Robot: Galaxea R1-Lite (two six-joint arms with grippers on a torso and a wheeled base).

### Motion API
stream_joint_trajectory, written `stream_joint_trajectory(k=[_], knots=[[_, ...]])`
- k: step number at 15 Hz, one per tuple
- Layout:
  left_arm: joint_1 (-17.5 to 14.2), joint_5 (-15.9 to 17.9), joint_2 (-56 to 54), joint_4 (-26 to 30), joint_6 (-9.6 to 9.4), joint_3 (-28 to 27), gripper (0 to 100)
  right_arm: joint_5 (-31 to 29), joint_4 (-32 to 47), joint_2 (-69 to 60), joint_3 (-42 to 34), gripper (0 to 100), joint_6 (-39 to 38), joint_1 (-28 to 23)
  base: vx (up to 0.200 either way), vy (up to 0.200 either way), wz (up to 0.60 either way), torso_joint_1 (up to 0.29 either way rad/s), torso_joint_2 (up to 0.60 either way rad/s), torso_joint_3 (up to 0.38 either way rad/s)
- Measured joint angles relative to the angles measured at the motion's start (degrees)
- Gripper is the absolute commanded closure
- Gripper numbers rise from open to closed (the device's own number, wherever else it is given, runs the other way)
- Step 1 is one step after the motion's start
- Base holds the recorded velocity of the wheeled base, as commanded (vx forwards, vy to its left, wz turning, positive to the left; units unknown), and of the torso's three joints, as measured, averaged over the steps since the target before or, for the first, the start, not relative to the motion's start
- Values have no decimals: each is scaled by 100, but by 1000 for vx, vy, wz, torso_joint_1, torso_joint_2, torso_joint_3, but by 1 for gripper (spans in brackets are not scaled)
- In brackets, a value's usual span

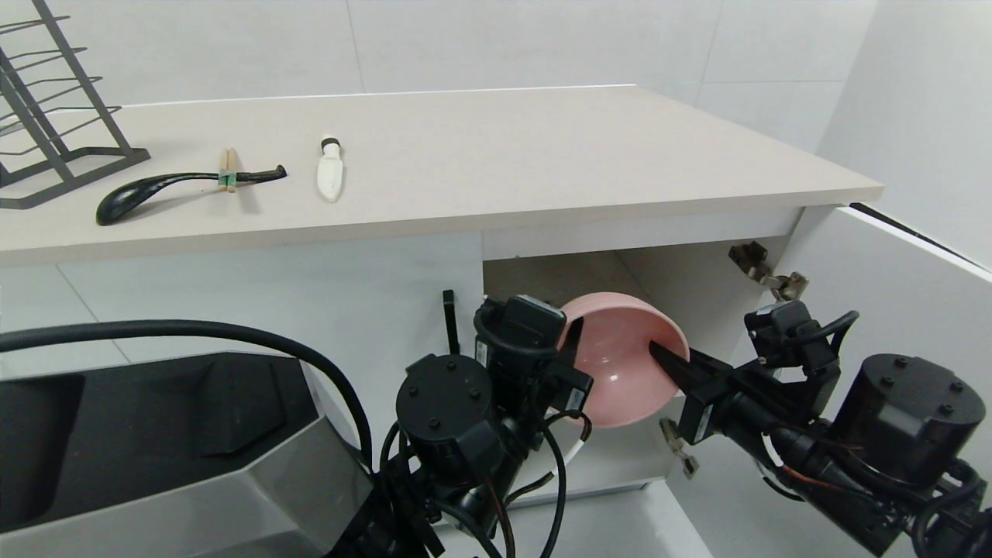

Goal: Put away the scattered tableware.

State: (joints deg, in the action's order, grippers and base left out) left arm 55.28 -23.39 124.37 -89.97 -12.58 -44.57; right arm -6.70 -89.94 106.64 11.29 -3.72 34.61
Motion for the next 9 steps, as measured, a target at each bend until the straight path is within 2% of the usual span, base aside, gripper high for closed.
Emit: stream_joint_trajectory(k=[6,7,9], knots=[[179,11,-152,2,51,345,0,-5,2,7,11,100,-5,-132,0,0,0,0,0,0],[249,35,-251,5,112,529,0,-10,0,9,12,100,-5,-167,0,0,0,0,0,0],[354,345,-544,5,424,987,0,-11,-2,16,1,100,-5,-211,0,0,0,0,0,0]])
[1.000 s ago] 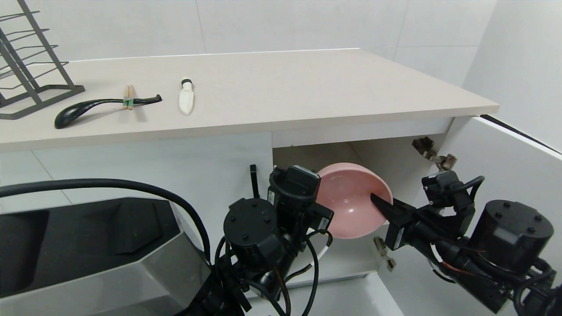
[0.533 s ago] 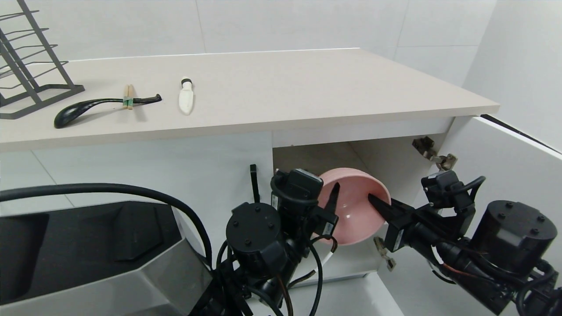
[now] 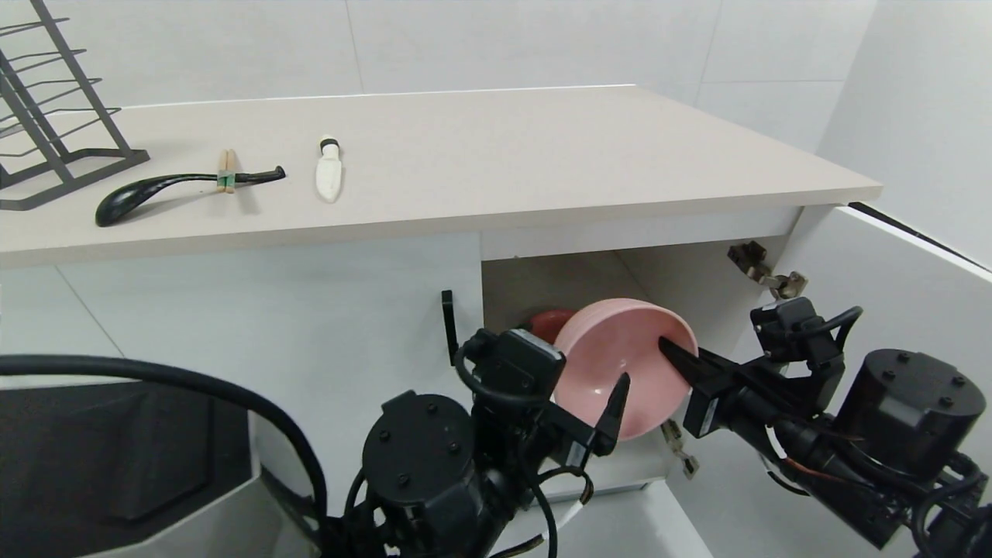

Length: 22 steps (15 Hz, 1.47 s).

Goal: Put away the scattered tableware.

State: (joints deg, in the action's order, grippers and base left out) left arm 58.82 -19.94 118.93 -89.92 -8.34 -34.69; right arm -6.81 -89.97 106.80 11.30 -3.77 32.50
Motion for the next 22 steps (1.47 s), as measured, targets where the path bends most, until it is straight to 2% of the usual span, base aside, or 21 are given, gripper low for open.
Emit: stream_joint_trajectory(k=[1,2,3,5,6,7,8,9,10,11,14,15,18,20,22], knots=[[-9,377,-247,0,143,402,0,1,5,6,-22,100,0,-17,0,0,0,0,0,0],[-69,906,-507,0,224,848,0,-2,2,11,-39,100,-2,-43,0,0,0,0,0,0],[-201,1563,-788,0,284,1298,0,-5,5,12,-74,100,-2,-78,0,0,0,0,0,0],[-701,3006,-1351,0,334,2122,0,-10,5,15,-113,100,-28,-172,0,0,0,0,0,0],[-968,3768,-1591,-2,333,2439,0,-7,2,12,-133,100,-149,-210,0,0,0,0,0,0],[-1250,4685,-1819,0,301,2761,0,-10,2,4,-150,100,-457,-235,0,0,0,0,0,0],[-1543,5428,-1992,-2,180,3043,0,-11,2,0,-155,100,-827,-257,0,0,0,0,0,0],[-1808,5820,-2119,-2,0,3239,0,-7,2,-5,-157,100,-1145,-263,0,0,0,0,0,0],[-2029,5927,-2183,-2,-389,3357,0,-10,0,0,-172,100,-1520,-290,0,0,0,0,0,0],[-2155,5955,-2204,-2,-617,3412,0,-10,2,6,-202,100,-1618,-315,0,0,0,0,0,0],[-2442,5960,-2291,318,-1632,3458,0,-10,5,96,-296,100,-1872,-436,0,0,0,0,0,0],[-2495,5962,-2367,422,-1731,3462,0,-11,0,188,-295,100,-1921,-522,0,0,0,0,0,0],[-2758,5966,-2940,1035,-1752,3467,0,-10,-2,624,2,100,-1960,-685,0,0,0,0,0,0],[-2933,5965,-3633,2032,-1736,3469,0,9,0,1012,269,100,-1854,-696,0,0,0,0,0,0],[-3066,5930,-4612,3145,-1582,3469,0,26,5,1414,488,100,-1334,-660,0,0,0,0,0,0]])
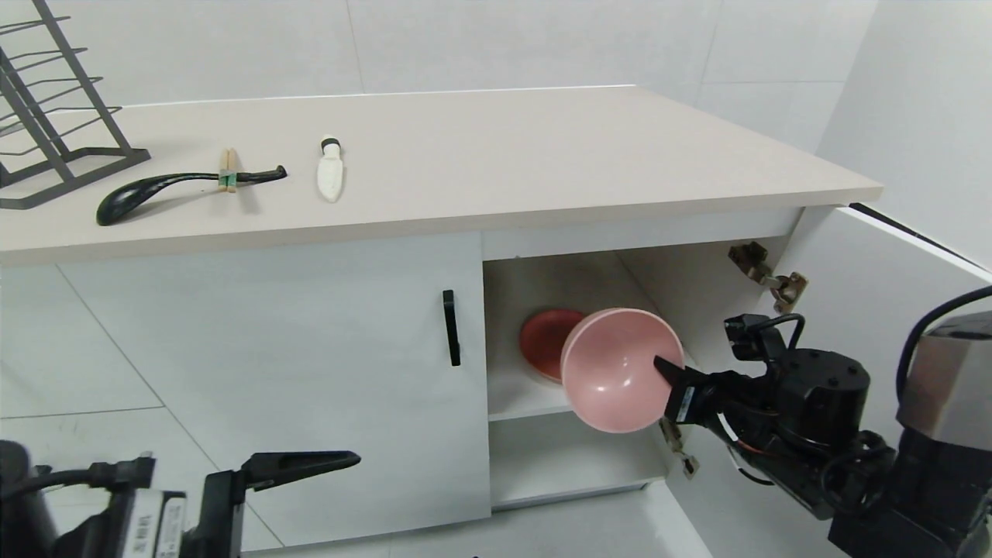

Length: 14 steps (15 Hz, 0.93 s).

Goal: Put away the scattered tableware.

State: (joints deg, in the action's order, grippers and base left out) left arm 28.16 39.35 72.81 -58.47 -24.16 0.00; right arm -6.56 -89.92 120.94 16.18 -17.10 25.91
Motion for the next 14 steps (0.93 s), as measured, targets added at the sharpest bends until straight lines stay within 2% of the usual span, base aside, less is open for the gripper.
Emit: stream_joint_trajectory(k=[1,3,4,5,7,8,9,12,14], knots=[[-63,-106,-534,468,189,0,0,5,0,139,88,100,161,2,0,0,0,0,0,0],[-265,-706,-1705,1323,789,-10,0,5,-7,306,247,100,343,6,0,0,0,0,0,0],[-377,-1209,-2247,1665,1134,-18,0,10,1,350,328,100,405,16,0,0,0,0,0,0],[-516,-1992,-2803,2009,1434,-27,0,22,-2,375,461,100,452,39,0,0,0,0,0,0],[-811,-3506,-3707,2593,1752,-38,0,32,-2,389,590,100,450,138,0,0,0,0,0,0],[-964,-3967,-4090,2767,1804,-38,0,32,0,361,597,100,422,179,0,0,0,0,0,0],[-1128,-4173,-4376,2857,1826,-29,0,29,-7,304,534,100,400,204,0,0,0,0,0,0],[-1981,-4340,-5224,3493,1735,-13,0,18,-2,119,107,100,375,174,0,0,0,0,0,0],[-2562,-4326,-5880,4268,1659,-7,0,18,0,-27,-35,100,375,110,0,0,0,0,0,0]])
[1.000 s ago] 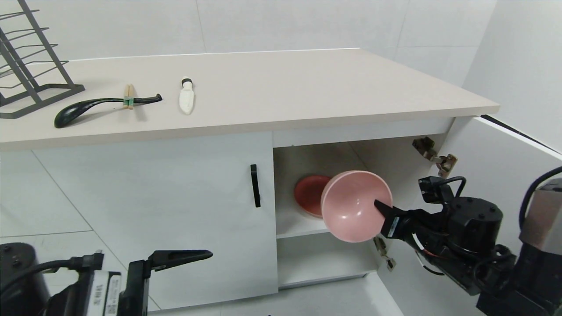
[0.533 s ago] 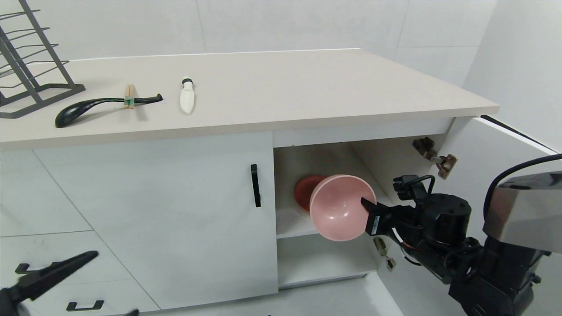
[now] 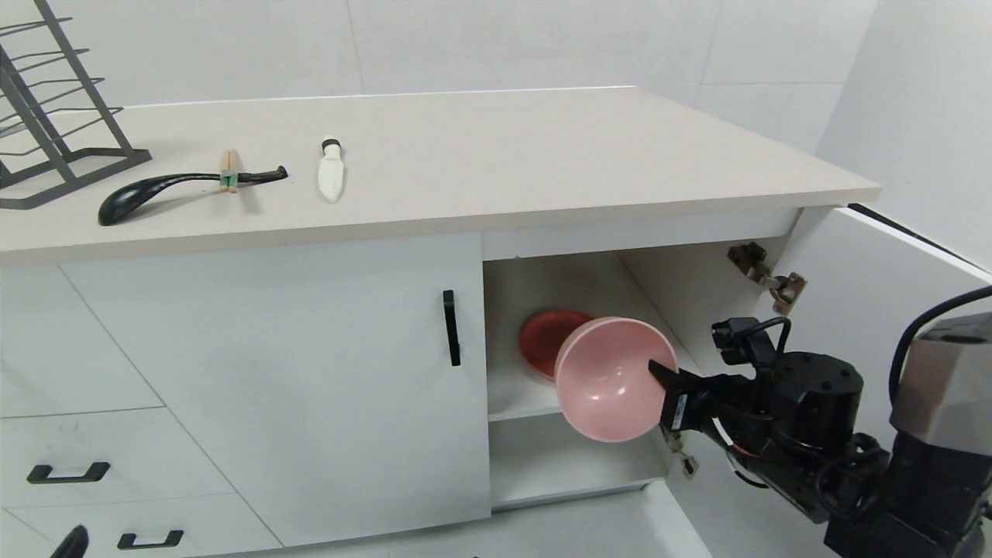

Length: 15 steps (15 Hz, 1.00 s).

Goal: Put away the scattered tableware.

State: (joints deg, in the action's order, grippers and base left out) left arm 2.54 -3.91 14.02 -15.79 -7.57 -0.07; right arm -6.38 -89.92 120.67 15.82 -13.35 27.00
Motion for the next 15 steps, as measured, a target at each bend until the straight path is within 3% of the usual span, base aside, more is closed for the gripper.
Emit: stream_joint_trajectory(k=[3,5,6,9,15], knots=[[-316,151,-589,877,-4,5,0,15,0,-133,204,100,29,-24,0,0,0,0,0,0],[-328,627,-923,1198,240,7,0,195,-5,-146,433,100,44,-105,0,0,0,0,0,0],[-313,825,-1025,1229,475,5,0,471,-5,-129,518,100,87,-160,0,0,0,0,0,0],[-267,816,-1265,1625,607,5,0,944,61,94,1054,100,301,-385,0,0,0,0,0,0],[-278,803,-1373,1606,697,0,0,968,1755,424,2166,100,495,-590,0,0,0,0,0,0]])
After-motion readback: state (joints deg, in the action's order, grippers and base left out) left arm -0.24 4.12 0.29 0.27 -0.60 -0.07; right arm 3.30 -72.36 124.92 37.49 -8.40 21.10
